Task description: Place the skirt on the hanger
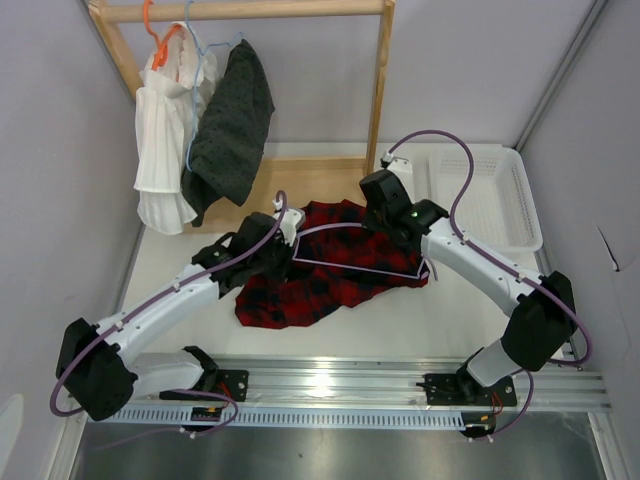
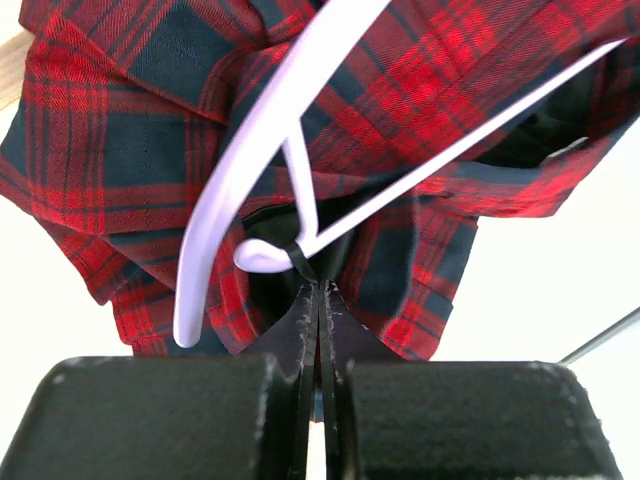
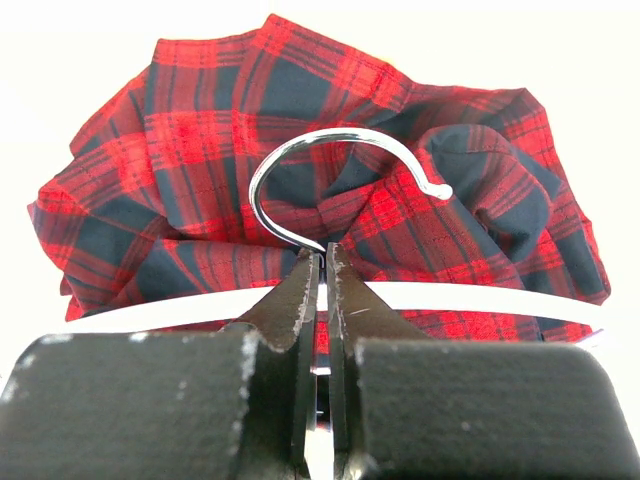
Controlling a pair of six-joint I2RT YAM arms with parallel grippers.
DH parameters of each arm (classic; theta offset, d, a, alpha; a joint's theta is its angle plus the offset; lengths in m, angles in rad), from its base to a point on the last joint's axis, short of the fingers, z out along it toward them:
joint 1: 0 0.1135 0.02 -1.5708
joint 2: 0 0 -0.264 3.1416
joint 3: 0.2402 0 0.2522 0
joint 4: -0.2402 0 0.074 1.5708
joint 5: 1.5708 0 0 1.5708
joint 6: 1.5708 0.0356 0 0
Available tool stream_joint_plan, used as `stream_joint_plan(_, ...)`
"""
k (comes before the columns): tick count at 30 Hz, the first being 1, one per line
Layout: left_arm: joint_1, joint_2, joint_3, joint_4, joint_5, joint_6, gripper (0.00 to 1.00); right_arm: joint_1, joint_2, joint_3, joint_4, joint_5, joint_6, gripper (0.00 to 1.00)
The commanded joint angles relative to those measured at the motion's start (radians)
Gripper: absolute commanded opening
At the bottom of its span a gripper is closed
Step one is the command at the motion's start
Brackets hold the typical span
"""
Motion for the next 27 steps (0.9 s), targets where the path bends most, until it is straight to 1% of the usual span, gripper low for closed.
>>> stream_joint_plan(1,-0.008,-0.055,0.059,0.012,0.029,0.007,0.00,0.014,-0.061,0.040,0.078,0.057,0.004,0.00)
stream_joint_plan(6,-0.008,-0.088,0.099,-0.018,0.000,0.012,0.00,0.049,-0.078,0.079,0.101,0.111,-0.036,0.00)
stream_joint_plan(16,-0.008,-0.126,0.174,-0.055,-0.008,0.016,0.00,0.126,-0.122,0.122,0.172,0.201,-0.129,0.00)
stream_joint_plan(18,-0.009,-0.140,0.188,-0.060,-0.045,0.021,0.00,0.137,-0.128,0.139,0.181,0.211,-0.157,0.00)
stream_joint_plan(23,-0.009,-0.175,0.211,-0.075,-0.076,0.032,0.00,0.164,-0.125,0.225,0.192,0.241,-0.230,0.00)
stream_joint_plan(27,-0.008,-0.199,0.261,-0.097,-0.106,0.044,0.00,0.195,-0.117,0.294,0.196,0.255,-0.296,0.00)
